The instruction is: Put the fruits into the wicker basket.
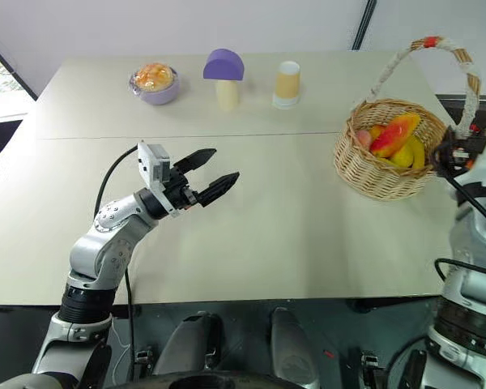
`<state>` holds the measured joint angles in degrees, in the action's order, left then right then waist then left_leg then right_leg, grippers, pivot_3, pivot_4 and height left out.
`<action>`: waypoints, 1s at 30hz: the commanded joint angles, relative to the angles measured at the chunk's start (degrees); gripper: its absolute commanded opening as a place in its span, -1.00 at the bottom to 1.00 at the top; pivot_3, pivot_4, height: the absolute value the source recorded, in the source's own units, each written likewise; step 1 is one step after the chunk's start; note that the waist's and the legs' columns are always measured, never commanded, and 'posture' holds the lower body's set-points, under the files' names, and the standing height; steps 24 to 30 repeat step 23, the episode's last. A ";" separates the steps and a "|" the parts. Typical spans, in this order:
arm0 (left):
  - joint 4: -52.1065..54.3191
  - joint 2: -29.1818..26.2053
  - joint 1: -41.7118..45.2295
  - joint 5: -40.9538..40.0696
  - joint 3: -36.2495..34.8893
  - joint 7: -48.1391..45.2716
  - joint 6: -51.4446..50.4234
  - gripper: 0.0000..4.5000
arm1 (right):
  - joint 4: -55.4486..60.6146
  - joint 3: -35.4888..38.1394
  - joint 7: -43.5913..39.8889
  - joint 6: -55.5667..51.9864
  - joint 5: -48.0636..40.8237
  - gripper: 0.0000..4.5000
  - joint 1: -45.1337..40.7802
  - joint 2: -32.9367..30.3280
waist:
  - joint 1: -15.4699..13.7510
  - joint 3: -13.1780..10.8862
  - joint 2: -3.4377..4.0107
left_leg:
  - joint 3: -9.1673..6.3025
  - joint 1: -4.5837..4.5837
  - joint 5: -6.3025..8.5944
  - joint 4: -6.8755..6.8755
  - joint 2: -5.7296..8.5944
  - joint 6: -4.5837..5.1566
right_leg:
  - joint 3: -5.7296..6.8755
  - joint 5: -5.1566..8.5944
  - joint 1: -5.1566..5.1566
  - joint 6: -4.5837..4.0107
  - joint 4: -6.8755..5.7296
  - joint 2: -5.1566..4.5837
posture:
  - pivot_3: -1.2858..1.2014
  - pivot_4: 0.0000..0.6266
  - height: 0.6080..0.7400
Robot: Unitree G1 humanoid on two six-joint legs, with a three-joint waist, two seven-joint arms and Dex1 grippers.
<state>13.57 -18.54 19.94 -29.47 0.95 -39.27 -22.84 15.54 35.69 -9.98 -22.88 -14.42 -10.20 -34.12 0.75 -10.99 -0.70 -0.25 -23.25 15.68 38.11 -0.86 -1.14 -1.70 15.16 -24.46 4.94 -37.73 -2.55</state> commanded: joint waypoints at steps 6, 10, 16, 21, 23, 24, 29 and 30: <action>0.74 -6.75 -5.90 0.51 -8.49 2.33 -1.32 1.00 | 13.29 -10.24 -20.45 -0.12 -10.31 0.49 5.11 -6.18 | 0.96 0.03 0.05 | -0.04 0.24 0.01 -0.02 -0.10 0.01 | -0.13 0.00 0.10 0.00 -0.03 0.16 | 0.03 -0.52 1.00; 0.25 -8.07 -11.32 2.95 -14.04 6.95 0.83 1.00 | 14.31 -21.96 -25.14 -0.18 -11.48 0.49 4.07 -3.50 | 1.46 0.03 0.02 | -0.09 0.42 0.01 -0.05 -0.19 0.02 | -0.13 0.02 0.27 -0.02 -0.04 0.21 | 0.03 -0.52 1.00; 2.35 -7.21 -19.04 4.01 -19.44 11.44 2.40 1.00 | 2.22 -29.12 -27.06 4.00 -8.38 0.49 -1.77 1.40 | 0.46 0.03 -0.09 | -0.06 0.39 0.01 0.00 -0.10 0.01 | -0.11 0.01 0.33 0.00 -0.01 -0.05 | 0.03 -0.52 1.00; 3.83 -7.06 -21.98 3.97 -20.10 12.86 2.68 1.00 | -4.25 -30.41 -29.42 6.89 -7.68 0.49 -4.15 2.72 | -0.19 0.04 -0.13 | -0.06 0.35 0.02 0.00 -0.10 0.02 | -0.07 0.01 0.33 -0.01 0.05 -0.09 | 0.03 -0.52 1.00; 4.04 -7.08 -22.24 3.65 -20.15 13.16 2.51 1.00 | -6.02 -30.52 -30.01 8.06 -7.37 0.49 -4.58 2.92 | -0.18 0.04 -0.13 | -0.05 0.33 0.02 0.00 -0.09 0.02 | -0.07 0.01 0.33 -0.01 0.07 -0.10 | 0.03 -0.52 1.00; 4.04 -7.08 -22.24 3.65 -20.15 13.16 2.51 1.00 | -6.02 -30.52 -30.01 8.06 -7.37 0.49 -4.58 2.92 | -0.18 0.04 -0.13 | -0.05 0.33 0.02 0.00 -0.09 0.02 | -0.07 0.01 0.33 -0.01 0.07 -0.10 | 0.03 -0.52 1.00; 4.04 -7.08 -22.24 3.65 -20.15 13.16 2.51 1.00 | -6.02 -30.52 -30.01 8.06 -7.37 0.49 -4.58 2.92 | -0.18 0.04 -0.13 | -0.05 0.33 0.02 0.00 -0.09 0.02 | -0.07 0.01 0.33 -0.01 0.07 -0.10 | 0.03 -0.52 1.00; 4.04 -7.08 -22.24 3.65 -20.15 13.16 2.51 1.00 | -6.02 -30.52 -30.01 8.06 -7.37 0.49 -4.58 2.92 | -0.18 0.04 -0.13 | -0.05 0.33 0.02 0.00 -0.09 0.02 | -0.07 0.01 0.33 -0.01 0.07 -0.10 | 0.03 -0.52 1.00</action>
